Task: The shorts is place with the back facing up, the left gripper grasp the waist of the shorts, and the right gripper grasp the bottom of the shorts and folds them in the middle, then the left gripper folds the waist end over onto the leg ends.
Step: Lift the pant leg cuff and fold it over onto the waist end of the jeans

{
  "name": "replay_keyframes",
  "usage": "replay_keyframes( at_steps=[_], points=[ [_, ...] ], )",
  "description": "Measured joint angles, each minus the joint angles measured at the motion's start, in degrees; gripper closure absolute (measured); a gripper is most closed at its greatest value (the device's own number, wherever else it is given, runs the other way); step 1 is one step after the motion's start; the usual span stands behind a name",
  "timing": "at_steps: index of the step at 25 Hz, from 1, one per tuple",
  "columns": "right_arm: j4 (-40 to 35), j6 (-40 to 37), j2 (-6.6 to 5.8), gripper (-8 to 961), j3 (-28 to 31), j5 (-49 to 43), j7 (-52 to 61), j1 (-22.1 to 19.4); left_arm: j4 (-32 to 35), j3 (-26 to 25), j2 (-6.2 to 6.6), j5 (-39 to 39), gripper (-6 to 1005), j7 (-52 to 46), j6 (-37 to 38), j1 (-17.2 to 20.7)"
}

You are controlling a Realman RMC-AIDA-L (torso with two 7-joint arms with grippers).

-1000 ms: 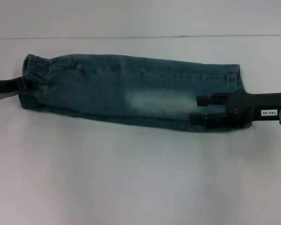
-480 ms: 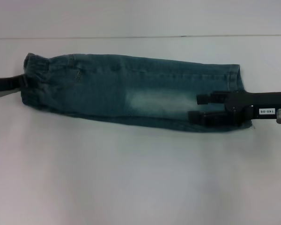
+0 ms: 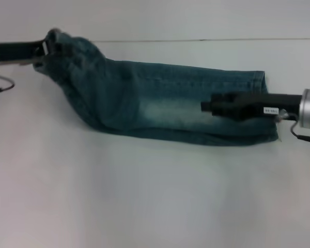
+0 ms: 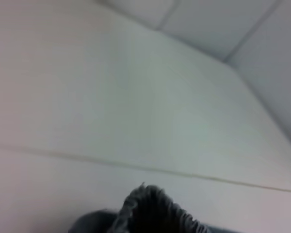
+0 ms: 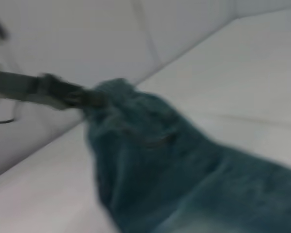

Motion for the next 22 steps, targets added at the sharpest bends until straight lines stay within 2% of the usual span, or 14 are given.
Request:
replay_keyframes(
  at_steps=[2, 6, 10, 13, 16, 22],
  points=[
    [3.1, 4.93, 0.26, 303, -0.08, 3.51, -3.76, 0.53, 0.42, 0.71, -0.15, -0.22, 863, -0.13, 0.43, -0.66],
    [11.26, 13.38, 0.5, 406, 0.1, 15.98, -16.52, 1.55, 1.12, 4.24, -0.36, -2.18, 880, -0.81, 1.8, -4.67],
    [20.89, 19.78, 0.95, 584, 0.08, 31.69, -33.33, 3.35, 1.24, 6.53, -0.35, -3.79, 881, -1.76, 2.74, -8.06],
    [26.72, 22.96, 1.27, 724, 0.25, 39.39, -43.84, 5.56, 1.58, 8.13, -0.2, -4.29, 881, -2.64, 3.14, -10.19],
    [31.01, 25.98, 1.48, 866, 0.28, 43.45, -49.04, 8.39, 3.26, 9.53, -0.26, -4.5, 882, -3.97, 3.64, -12.02],
    [37.86, 28.29, 1.81, 954, -0.14, 43.28, -52.04, 14.67, 6.49, 11.18, -0.28, -4.57, 883, -6.27, 5.12, -14.25]
  ],
)
